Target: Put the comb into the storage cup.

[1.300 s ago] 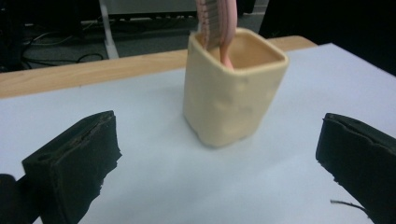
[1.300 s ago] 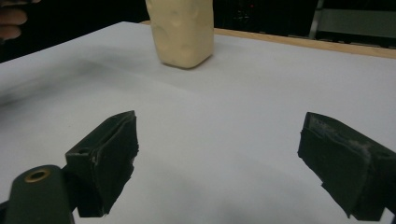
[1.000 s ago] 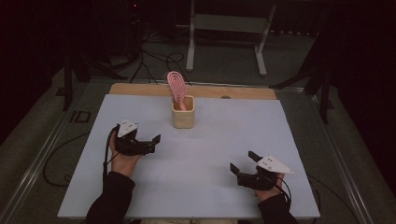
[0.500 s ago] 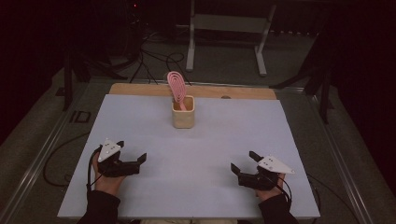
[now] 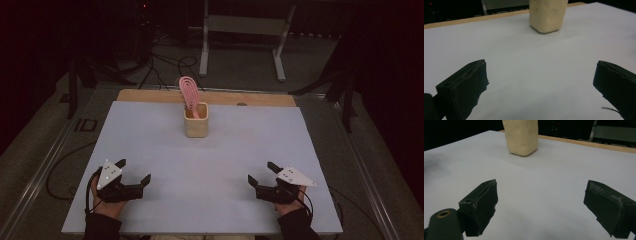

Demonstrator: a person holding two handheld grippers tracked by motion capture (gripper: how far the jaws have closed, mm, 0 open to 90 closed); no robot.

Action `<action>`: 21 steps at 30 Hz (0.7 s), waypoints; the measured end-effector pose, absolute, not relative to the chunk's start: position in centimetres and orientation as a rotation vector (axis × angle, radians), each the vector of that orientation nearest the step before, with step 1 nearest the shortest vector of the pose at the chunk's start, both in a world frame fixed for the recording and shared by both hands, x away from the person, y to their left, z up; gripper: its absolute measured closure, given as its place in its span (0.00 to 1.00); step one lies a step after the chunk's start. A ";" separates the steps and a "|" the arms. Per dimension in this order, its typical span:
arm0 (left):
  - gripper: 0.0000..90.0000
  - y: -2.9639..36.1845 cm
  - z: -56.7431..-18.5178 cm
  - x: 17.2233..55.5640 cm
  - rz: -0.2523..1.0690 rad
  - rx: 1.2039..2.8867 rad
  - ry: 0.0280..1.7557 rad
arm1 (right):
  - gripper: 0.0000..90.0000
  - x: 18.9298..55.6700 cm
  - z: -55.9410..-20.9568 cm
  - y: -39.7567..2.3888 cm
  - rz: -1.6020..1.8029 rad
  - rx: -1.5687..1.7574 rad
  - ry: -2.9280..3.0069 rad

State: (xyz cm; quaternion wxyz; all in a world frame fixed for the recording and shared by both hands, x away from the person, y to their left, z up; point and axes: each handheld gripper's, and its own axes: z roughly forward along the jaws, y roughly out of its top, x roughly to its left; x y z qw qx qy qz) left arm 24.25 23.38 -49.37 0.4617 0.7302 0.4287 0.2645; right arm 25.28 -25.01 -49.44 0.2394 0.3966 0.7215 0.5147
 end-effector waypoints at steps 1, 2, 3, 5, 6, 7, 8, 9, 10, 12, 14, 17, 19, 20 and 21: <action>0.00 23.4 -49.5 24.1 0.645 1.795 1.055 | 0.13 25.3 -49.4 -25.1 1.411 1.088 1.976; 0.00 23.5 -49.5 23.9 0.641 1.794 1.054 | 0.13 25.2 -49.4 -25.1 1.410 1.089 1.975; 0.00 23.5 -49.6 23.8 0.640 1.796 1.051 | 0.13 25.2 -49.4 -25.1 1.410 1.088 1.974; 0.00 23.6 -49.6 23.6 0.654 1.802 1.049 | 0.13 25.2 -49.3 -25.2 1.413 1.090 1.971; 0.00 23.6 -49.6 23.5 0.666 1.807 1.047 | 0.13 25.2 -49.3 -25.3 1.411 1.089 1.969; 0.00 23.6 -49.5 23.4 0.674 1.809 1.044 | 0.13 25.2 -49.3 -25.3 1.409 1.090 1.969; 0.00 23.7 -49.5 23.3 0.674 1.805 1.042 | 0.13 25.2 -49.2 -25.4 1.410 1.091 1.967; 0.00 23.8 -49.5 23.2 0.679 1.800 1.040 | 0.13 25.2 -49.2 -25.5 1.410 1.092 1.964; 0.00 23.8 -49.4 23.1 0.681 1.800 1.037 | 0.13 25.2 -49.2 -25.6 1.412 1.092 1.960; 0.00 23.9 -49.4 22.9 0.684 1.800 1.027 | 0.13 25.1 -49.0 -25.7 1.416 1.095 1.960; 0.00 24.0 -49.3 22.7 0.692 1.800 1.021 | 0.13 25.1 -48.9 -25.9 1.422 1.085 1.957; 0.00 24.0 -49.2 22.6 0.690 1.791 1.014 | 0.12 25.1 -49.0 -26.0 1.421 1.092 1.960; 0.00 23.9 -49.3 22.7 0.695 1.800 1.014 | 0.11 25.2 -49.0 -26.0 1.407 1.086 1.971; 0.00 23.8 -49.3 22.7 0.695 1.802 1.014 | 0.10 25.2 -49.0 -26.0 1.401 1.087 1.978; 0.00 23.8 -49.4 22.8 0.696 1.807 1.013 | 0.10 25.2 -49.0 -26.0 1.398 1.090 1.983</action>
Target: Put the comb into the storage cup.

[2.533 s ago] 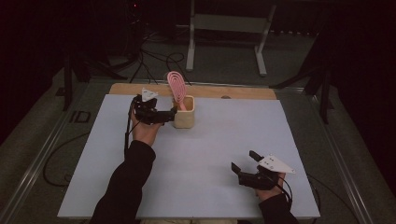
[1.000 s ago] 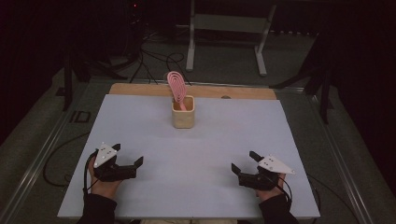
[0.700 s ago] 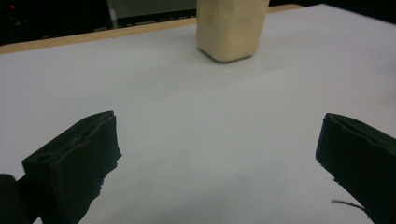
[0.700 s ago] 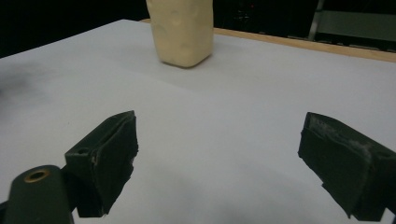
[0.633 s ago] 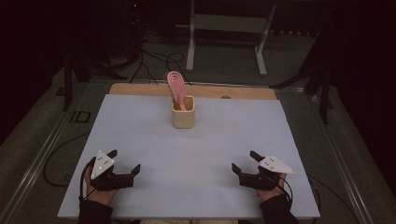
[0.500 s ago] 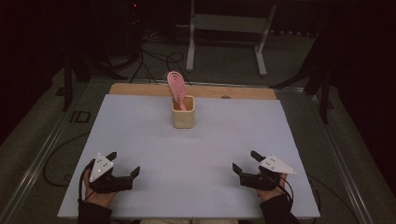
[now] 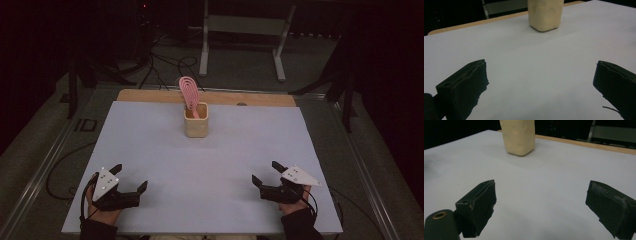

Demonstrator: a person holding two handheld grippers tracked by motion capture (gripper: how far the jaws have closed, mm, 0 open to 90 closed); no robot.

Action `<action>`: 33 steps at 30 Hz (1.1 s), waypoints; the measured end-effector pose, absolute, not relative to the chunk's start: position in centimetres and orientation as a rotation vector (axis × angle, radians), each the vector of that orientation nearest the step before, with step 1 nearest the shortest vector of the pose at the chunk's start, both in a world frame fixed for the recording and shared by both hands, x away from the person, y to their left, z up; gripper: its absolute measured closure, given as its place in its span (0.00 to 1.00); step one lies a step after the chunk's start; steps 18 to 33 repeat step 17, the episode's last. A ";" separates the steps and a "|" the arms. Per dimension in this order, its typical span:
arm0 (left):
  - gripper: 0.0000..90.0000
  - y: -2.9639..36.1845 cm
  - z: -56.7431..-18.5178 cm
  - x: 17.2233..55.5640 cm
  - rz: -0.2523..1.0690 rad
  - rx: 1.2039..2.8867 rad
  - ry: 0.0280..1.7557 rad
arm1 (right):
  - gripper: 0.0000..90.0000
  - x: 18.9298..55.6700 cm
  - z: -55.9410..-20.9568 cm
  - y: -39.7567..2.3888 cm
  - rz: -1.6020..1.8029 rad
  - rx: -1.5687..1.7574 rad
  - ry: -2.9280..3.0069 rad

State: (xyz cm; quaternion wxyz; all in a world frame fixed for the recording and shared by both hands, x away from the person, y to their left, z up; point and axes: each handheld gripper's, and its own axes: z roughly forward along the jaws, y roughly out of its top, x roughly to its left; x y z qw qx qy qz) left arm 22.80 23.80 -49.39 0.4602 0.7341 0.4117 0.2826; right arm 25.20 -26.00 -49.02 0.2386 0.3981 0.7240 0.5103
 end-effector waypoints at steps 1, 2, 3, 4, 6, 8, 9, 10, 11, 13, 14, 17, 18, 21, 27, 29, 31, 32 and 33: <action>0.00 23.8 -49.4 22.8 0.699 1.809 1.018 | 0.10 25.2 -49.0 -26.0 1.396 1.091 1.982; 0.00 23.8 -49.5 22.9 0.700 1.807 1.020 | 0.10 25.2 -49.1 -26.0 1.392 1.094 1.980; 0.00 23.8 -49.5 22.9 0.700 1.806 1.019 | 0.10 25.1 -49.0 -26.0 1.392 1.092 1.979; 0.00 23.9 -49.5 23.0 0.701 1.800 1.023 | 0.10 25.1 -49.0 -26.0 1.400 1.087 1.983; 0.00 23.9 -49.6 23.1 0.710 1.792 1.033 | 0.10 25.1 -49.0 -26.0 1.399 1.077 1.977; 0.00 24.0 -49.7 23.3 0.704 1.785 1.044 | 0.09 25.1 -49.1 -26.1 1.397 1.076 1.978; 0.00 24.0 -49.8 23.4 0.706 1.783 1.048 | 0.09 25.1 -49.2 -26.1 1.390 1.074 1.978; 0.00 24.1 -49.8 23.5 0.706 1.782 1.051 | 0.09 25.2 -49.2 -26.1 1.388 1.074 1.976; 0.00 24.1 -49.8 23.5 0.705 1.780 1.052 | 0.09 25.2 -49.2 -26.2 1.387 1.076 1.974; 0.00 24.1 -49.8 23.5 0.706 1.771 1.053 | 0.10 25.1 -49.2 -26.2 1.375 1.074 1.975; 0.00 24.1 -49.8 23.5 0.710 1.770 1.054 | 0.09 25.1 -49.3 -26.2 1.369 1.069 1.978; 0.00 24.1 -49.7 23.4 0.718 1.762 1.062 | 0.10 25.2 -49.4 -26.2 1.357 1.073 1.980; 0.00 24.1 -49.7 23.4 0.718 1.762 1.062 | 0.10 25.2 -49.4 -26.2 1.357 1.073 1.980; 0.00 24.1 -49.7 23.4 0.718 1.762 1.062 | 0.10 25.2 -49.4 -26.2 1.357 1.073 1.980; 0.00 24.1 -49.7 23.4 0.718 1.762 1.062 | 0.10 25.2 -49.4 -26.2 1.357 1.073 1.980; 0.00 24.1 -49.7 23.4 0.718 1.762 1.062 | 0.10 25.2 -49.4 -26.2 1.357 1.073 1.980; 0.00 24.1 -49.7 23.4 0.718 1.762 1.062 | 0.10 25.2 -49.4 -26.2 1.357 1.073 1.980; 0.00 24.1 -49.7 23.4 0.718 1.762 1.062 | 0.10 25.2 -49.4 -26.2 1.357 1.073 1.980; 0.00 24.1 -49.7 23.4 0.718 1.762 1.062 | 0.10 25.2 -49.4 -26.2 1.357 1.073 1.980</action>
